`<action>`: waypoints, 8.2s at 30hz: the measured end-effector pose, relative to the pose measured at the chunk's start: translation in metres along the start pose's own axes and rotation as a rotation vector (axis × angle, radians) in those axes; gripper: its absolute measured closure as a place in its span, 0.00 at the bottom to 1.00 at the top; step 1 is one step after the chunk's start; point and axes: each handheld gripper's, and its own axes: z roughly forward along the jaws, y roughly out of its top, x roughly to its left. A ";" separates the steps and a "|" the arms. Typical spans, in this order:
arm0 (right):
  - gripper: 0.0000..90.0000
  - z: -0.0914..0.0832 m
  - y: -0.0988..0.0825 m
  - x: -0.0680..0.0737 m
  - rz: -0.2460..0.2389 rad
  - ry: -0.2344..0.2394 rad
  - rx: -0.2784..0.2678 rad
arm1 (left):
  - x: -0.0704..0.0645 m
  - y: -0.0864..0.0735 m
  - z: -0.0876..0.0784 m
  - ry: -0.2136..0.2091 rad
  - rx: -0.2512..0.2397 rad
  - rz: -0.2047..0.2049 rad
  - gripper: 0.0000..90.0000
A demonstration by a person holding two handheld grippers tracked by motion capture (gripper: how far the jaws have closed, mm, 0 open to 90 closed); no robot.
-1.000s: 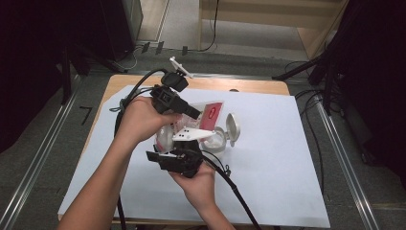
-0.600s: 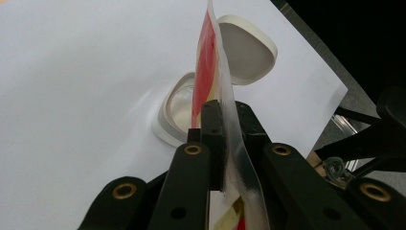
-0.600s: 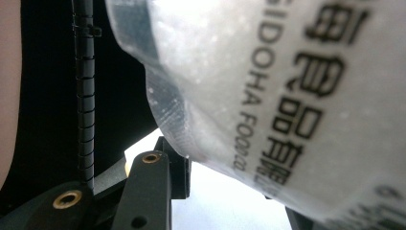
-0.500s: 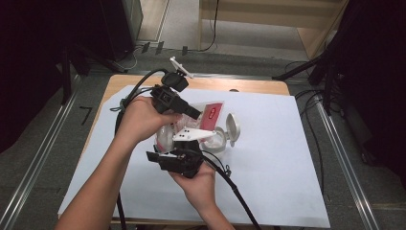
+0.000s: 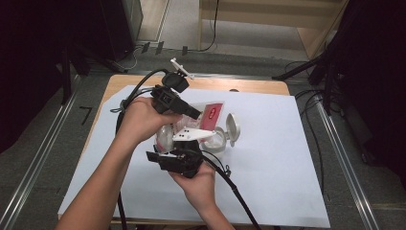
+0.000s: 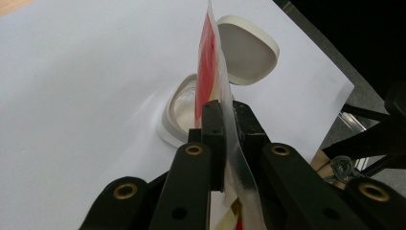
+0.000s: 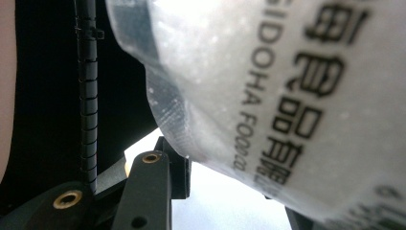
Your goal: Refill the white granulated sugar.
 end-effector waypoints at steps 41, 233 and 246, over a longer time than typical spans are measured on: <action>0.71 -0.004 0.001 0.000 0.002 0.007 -0.004 | -0.005 0.005 0.003 0.000 0.025 -0.013 0.96; 0.67 -0.012 0.007 -0.010 0.021 -0.051 -0.049 | -0.013 0.027 0.017 0.028 0.028 -0.005 0.96; 0.65 -0.010 0.009 -0.009 0.022 -0.042 -0.058 | -0.013 0.028 0.015 0.037 0.029 -0.005 0.96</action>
